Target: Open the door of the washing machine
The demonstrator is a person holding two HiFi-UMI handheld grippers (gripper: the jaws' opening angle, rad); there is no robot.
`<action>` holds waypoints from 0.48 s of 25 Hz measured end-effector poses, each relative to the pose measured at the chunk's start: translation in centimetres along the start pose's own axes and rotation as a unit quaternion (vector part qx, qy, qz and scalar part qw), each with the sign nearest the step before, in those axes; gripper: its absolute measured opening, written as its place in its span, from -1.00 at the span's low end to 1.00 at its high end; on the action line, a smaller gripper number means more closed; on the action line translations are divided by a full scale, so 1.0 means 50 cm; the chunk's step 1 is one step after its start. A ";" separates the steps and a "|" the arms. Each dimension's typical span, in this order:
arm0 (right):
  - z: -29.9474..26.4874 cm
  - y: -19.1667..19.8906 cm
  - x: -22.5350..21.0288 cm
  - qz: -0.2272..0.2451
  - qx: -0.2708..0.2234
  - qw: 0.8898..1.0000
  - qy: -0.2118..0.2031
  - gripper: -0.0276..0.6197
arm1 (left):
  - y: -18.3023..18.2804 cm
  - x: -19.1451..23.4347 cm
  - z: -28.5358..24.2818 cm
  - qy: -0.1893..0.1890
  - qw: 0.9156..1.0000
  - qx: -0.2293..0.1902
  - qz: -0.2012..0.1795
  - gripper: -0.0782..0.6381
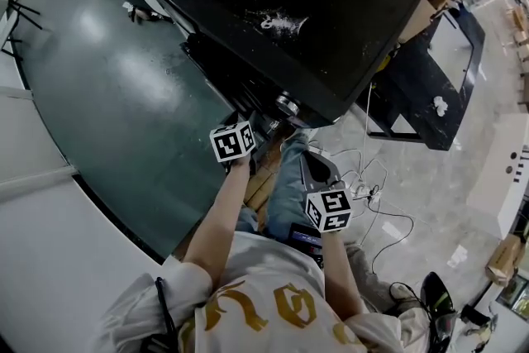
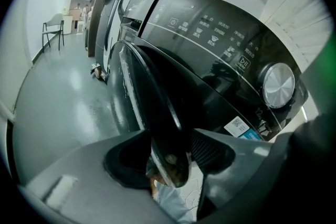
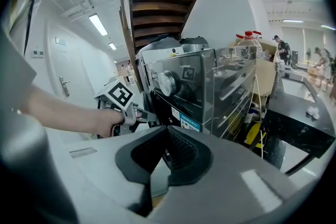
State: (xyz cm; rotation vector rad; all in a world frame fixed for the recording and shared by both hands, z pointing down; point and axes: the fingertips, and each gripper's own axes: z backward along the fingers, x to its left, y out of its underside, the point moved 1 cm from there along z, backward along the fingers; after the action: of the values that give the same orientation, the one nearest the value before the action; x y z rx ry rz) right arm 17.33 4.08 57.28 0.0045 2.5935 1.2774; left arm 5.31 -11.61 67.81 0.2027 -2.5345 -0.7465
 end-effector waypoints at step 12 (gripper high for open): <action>-0.015 -0.003 0.060 0.021 0.002 0.999 -0.035 -0.89 | 0.026 0.044 0.048 -0.006 1.000 0.005 -0.029 -0.19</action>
State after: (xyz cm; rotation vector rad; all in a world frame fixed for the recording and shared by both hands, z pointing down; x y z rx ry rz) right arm 14.25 3.73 56.95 0.1041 2.5498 1.2622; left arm 2.21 -9.98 67.64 0.2776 -2.5534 -0.7592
